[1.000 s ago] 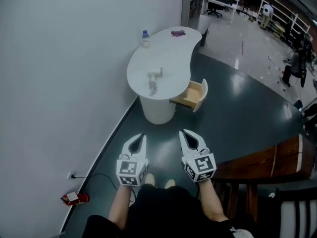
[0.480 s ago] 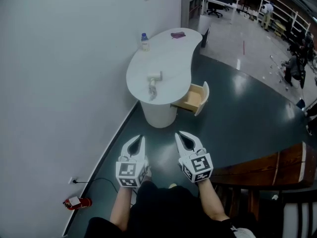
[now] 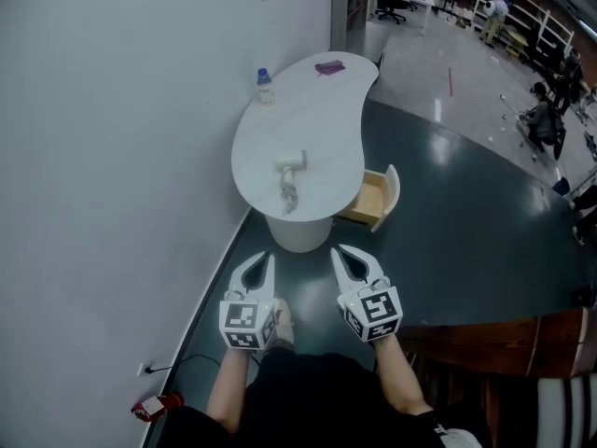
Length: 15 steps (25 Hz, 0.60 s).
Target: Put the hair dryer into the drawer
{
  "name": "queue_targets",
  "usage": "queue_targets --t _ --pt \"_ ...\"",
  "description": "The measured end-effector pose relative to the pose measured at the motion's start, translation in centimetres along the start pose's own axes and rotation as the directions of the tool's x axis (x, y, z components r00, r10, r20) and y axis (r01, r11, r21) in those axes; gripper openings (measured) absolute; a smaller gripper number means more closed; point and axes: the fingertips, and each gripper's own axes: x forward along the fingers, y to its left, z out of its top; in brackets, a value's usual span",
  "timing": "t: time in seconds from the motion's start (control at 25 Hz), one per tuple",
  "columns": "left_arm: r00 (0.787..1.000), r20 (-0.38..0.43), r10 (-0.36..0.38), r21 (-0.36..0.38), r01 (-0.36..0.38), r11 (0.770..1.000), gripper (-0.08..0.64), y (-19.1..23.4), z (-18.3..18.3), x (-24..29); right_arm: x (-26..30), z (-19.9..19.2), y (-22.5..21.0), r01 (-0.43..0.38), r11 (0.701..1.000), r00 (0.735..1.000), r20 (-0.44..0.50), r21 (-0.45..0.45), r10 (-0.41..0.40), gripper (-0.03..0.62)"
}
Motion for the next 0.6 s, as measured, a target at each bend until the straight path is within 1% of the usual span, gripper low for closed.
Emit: queue_targets --t 0.28,0.6 --pt "0.999 -0.021 -0.04 -0.015 0.04 0.999 0.008 6.3 1.2 4.9 7.5 1.2 -0.2 0.031 0.999 0.999 -0.027 0.01 -0.031 0.002" --pt "0.993 -0.029 -0.118 -0.016 0.117 0.993 0.008 12.0 2.2 9.7 14.9 2.0 0.0 0.093 0.995 0.995 -0.049 0.026 -0.091 0.002"
